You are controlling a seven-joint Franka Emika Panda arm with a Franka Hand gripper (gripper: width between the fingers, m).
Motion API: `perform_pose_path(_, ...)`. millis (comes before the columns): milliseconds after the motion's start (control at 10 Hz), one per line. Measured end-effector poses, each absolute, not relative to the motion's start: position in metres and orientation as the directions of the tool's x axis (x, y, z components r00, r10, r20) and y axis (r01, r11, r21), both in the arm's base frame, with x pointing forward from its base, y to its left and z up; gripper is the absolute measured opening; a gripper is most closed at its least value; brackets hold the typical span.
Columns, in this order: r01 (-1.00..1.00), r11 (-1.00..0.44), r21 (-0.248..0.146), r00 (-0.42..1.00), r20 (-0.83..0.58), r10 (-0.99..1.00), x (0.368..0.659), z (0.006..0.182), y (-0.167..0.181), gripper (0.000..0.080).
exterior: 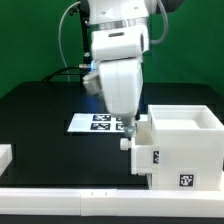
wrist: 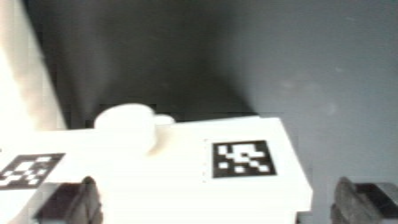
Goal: Assemble drawer
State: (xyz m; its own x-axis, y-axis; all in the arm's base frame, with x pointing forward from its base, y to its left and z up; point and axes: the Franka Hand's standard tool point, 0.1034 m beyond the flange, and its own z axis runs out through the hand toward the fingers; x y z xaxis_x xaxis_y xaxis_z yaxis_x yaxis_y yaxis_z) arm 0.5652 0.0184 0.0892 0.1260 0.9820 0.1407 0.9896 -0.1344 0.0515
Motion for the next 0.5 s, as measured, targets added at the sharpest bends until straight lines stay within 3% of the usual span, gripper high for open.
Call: perform_pose_path(500,0.992,-0.122,0.044,0.114,0.140,0.984,0.5734,0.0974,0.0278,0.0649)
